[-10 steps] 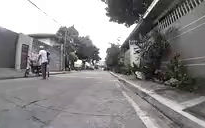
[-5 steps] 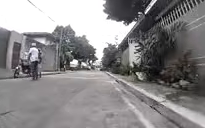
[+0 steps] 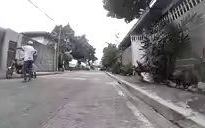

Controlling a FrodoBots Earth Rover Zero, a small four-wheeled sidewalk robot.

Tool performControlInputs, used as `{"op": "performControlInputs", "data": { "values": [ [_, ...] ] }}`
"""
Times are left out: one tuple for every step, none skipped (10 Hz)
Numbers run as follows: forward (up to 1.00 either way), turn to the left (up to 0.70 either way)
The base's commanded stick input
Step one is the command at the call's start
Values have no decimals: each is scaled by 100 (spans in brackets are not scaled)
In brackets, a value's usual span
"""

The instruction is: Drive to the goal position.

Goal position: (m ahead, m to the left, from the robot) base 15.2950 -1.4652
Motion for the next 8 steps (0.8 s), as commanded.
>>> {"op": "performControlInputs", "data": {
  "values": [
    [100, -11],
    [100, -32],
    [100, -37],
    [100, -34],
    [100, -7],
    [100, 0],
    [100, 0],
    [100, 0]
  ]
}}
